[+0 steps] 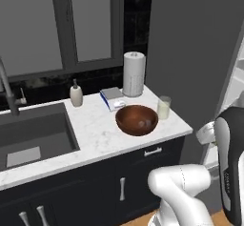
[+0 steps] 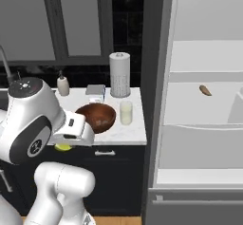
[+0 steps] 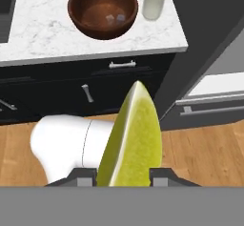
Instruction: Grab a lemon wedge from the fridge and one ice cube from the ice bowl, and put them in the glass of lemonade.
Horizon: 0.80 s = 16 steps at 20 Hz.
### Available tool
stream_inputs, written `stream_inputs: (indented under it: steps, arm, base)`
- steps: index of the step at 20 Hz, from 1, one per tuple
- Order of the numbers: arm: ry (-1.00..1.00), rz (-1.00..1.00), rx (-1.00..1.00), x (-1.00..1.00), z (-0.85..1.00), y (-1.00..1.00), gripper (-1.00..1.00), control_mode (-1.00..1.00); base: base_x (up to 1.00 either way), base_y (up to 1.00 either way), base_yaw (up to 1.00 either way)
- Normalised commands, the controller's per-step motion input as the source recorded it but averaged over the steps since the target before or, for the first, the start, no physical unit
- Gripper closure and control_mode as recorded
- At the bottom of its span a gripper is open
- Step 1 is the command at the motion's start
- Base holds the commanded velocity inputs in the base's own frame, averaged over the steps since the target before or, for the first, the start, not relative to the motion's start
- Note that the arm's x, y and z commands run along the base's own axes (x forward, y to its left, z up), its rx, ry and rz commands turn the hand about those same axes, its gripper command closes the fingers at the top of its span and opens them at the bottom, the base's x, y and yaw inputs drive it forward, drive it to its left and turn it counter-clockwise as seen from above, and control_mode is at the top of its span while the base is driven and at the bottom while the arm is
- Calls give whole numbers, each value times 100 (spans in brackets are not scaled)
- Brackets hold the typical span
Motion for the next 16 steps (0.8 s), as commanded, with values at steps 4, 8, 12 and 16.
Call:
stream_inputs:
  steps: [4, 8, 12, 16]
  arm:
    - [0, 0, 0, 0, 0, 0, 100, 100]
    - [0, 0, 0, 0, 0, 0, 100, 100]
    - [0, 0, 0, 0, 0, 0, 100, 100]
    - [0, 0, 0, 0, 0, 0, 100, 100]
  base:
    - [58, 37, 0]
    - [66, 2, 0]
    - [78, 0, 1]
    - [71, 0, 2]
